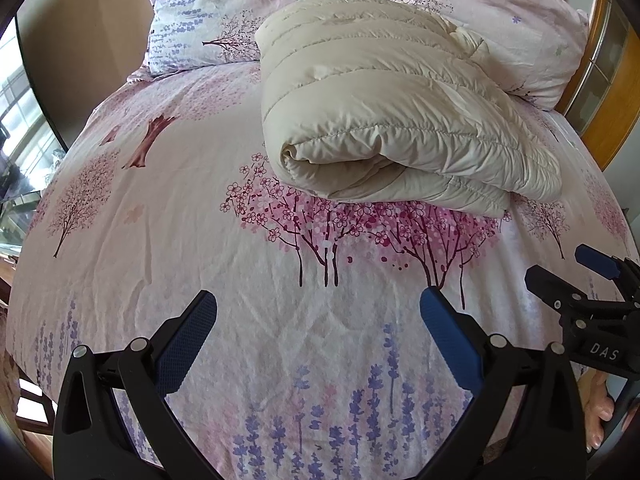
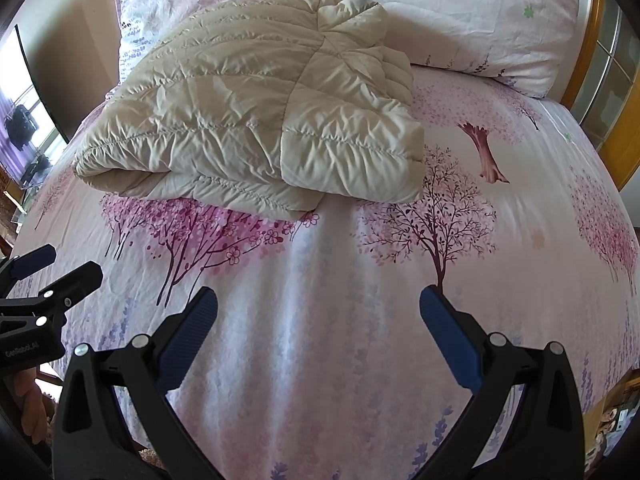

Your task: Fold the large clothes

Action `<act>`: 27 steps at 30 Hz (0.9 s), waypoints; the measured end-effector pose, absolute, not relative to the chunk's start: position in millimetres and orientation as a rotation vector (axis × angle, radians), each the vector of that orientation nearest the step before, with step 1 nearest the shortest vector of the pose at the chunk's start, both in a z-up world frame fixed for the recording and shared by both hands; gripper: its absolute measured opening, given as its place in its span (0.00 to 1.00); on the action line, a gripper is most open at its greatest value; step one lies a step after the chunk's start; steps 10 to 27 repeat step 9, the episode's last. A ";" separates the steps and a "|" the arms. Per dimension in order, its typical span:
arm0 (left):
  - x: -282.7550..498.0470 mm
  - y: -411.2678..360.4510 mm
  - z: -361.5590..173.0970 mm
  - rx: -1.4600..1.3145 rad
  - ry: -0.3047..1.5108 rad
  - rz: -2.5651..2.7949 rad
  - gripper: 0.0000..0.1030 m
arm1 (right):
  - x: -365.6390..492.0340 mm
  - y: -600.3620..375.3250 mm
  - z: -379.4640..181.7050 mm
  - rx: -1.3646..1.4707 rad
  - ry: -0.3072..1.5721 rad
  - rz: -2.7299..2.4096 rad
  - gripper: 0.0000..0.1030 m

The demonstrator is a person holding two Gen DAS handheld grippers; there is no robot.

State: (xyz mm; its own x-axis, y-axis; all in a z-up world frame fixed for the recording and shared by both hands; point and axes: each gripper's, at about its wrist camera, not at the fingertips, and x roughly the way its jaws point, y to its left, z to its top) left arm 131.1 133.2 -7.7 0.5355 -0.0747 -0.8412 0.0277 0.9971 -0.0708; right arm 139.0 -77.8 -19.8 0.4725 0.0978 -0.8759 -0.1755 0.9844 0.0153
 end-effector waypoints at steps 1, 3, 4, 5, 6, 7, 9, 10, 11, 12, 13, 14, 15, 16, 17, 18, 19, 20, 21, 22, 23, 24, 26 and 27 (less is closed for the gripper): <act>131.3 133.0 -7.9 -0.051 1.006 -0.062 0.99 | 138.8 -77.8 -19.8 -0.081 1.066 0.168 0.98; 131.3 132.6 -8.7 -0.052 1.011 -0.062 0.99 | 139.1 -78.0 -19.9 -0.081 1.066 0.168 0.98; 131.4 132.1 -9.0 -0.052 1.012 -0.062 0.99 | 139.0 -77.9 -20.0 -0.081 1.067 0.168 0.98; 131.7 132.0 -9.2 -0.052 1.014 -0.063 0.99 | 139.3 -78.0 -19.9 -0.081 1.067 0.168 0.98; 131.9 131.9 -9.3 -0.051 1.015 -0.065 0.99 | 139.3 -77.9 -20.0 -0.080 1.067 0.168 0.98; 132.0 131.7 -9.5 -0.050 1.017 -0.066 0.99 | 139.0 -77.8 -20.1 -0.080 1.068 0.168 0.98; 131.7 131.3 -9.7 -0.051 1.017 -0.066 0.99 | 139.3 -78.0 -20.0 -0.080 1.069 0.167 0.98; 131.7 131.3 -9.7 -0.051 1.017 -0.066 0.99 | 139.3 -78.0 -20.0 -0.080 1.069 0.167 0.98; 131.7 131.3 -9.7 -0.051 1.017 -0.066 0.99 | 139.3 -78.0 -20.0 -0.080 1.069 0.167 0.98; 131.7 131.3 -9.7 -0.051 1.017 -0.066 0.99 | 139.3 -78.0 -20.0 -0.080 1.069 0.167 0.98; 131.7 131.3 -9.7 -0.051 1.017 -0.066 0.99 | 139.3 -78.0 -20.0 -0.080 1.069 0.167 0.98; 131.7 131.3 -9.7 -0.051 1.017 -0.066 0.99 | 139.3 -78.0 -20.0 -0.080 1.069 0.167 0.98; 131.7 131.3 -9.7 -0.051 1.017 -0.066 0.99 | 139.3 -78.0 -20.0 -0.080 1.069 0.167 0.98; 131.7 131.3 -9.7 -0.051 1.017 -0.066 0.99 | 139.3 -78.0 -20.0 -0.080 1.069 0.167 0.98; 131.7 131.3 -9.7 -0.051 1.017 -0.066 0.99 | 139.3 -78.0 -20.0 -0.080 1.069 0.167 0.98; 131.7 131.3 -9.7 -0.051 1.017 -0.066 0.99 | 139.3 -78.0 -20.0 -0.080 1.069 0.167 0.98; 131.7 131.3 -9.7 -0.051 1.017 -0.066 0.99 | 139.3 -78.0 -20.0 -0.080 1.069 0.167 0.98; 131.7 131.3 -9.7 -0.051 1.017 -0.066 0.99 | 139.3 -78.0 -20.0 -0.080 1.069 0.167 0.98; 131.7 131.3 -9.7 -0.051 1.017 -0.066 0.99 | 139.3 -78.0 -20.0 -0.080 1.069 0.167 0.98; 131.7 131.3 -9.7 -0.051 1.017 -0.066 0.99 | 139.3 -78.0 -20.0 -0.080 1.069 0.167 0.98; 131.7 131.3 -9.7 -0.051 1.017 -0.066 0.99 | 139.3 -78.0 -20.0 -0.080 1.069 0.167 0.98; 131.7 131.3 -9.7 -0.051 1.017 -0.066 0.99 | 139.3 -78.0 -20.0 -0.080 1.069 0.167 0.98; 131.7 131.3 -9.7 -0.051 1.017 -0.066 0.99 | 139.3 -78.0 -20.0 -0.080 1.069 0.167 0.98; 131.7 131.3 -9.7 -0.051 1.017 -0.066 0.99 | 139.3 -78.0 -20.0 -0.080 1.069 0.167 0.98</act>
